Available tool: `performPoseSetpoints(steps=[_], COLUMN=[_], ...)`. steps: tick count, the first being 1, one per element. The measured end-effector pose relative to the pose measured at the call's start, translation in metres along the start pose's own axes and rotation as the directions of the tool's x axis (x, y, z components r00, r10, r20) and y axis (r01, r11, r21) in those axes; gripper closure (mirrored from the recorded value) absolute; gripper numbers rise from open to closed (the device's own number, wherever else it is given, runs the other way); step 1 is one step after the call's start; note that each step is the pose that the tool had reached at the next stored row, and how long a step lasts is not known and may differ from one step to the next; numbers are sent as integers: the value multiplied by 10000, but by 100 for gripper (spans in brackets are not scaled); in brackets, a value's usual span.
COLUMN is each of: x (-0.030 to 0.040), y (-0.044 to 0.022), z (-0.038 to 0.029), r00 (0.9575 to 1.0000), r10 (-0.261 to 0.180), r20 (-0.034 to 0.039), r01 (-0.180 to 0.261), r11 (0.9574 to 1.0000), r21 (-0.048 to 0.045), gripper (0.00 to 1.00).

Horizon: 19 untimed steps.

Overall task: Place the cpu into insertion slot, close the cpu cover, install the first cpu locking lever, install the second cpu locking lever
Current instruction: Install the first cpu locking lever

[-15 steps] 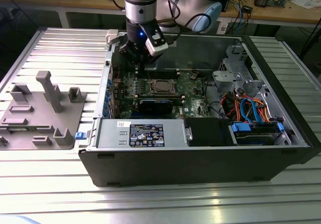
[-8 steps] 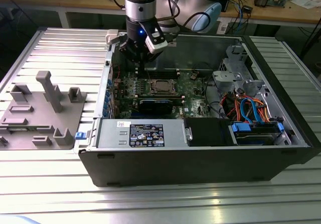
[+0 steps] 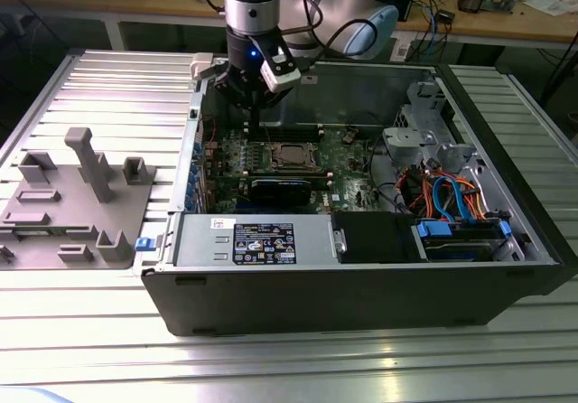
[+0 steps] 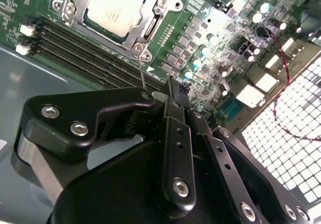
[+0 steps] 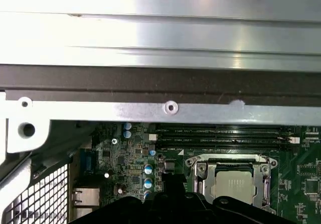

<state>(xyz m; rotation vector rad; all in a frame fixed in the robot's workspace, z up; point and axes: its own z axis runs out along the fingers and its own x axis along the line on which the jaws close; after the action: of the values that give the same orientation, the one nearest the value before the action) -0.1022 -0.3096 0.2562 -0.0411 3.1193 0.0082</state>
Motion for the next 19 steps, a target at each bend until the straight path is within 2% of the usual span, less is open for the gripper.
performPoseSetpoints(steps=[5,10,19], x=[-6,-76,-79], y=[29,28,28], z=[-4,-3,-2], r00=[10000,10000,10000], r10=[-18,-16,-16], r20=[39,40,40], r01=[18,16,16], r11=[10000,10000,10000], r21=[1,1,1], gripper=[89,89,89])
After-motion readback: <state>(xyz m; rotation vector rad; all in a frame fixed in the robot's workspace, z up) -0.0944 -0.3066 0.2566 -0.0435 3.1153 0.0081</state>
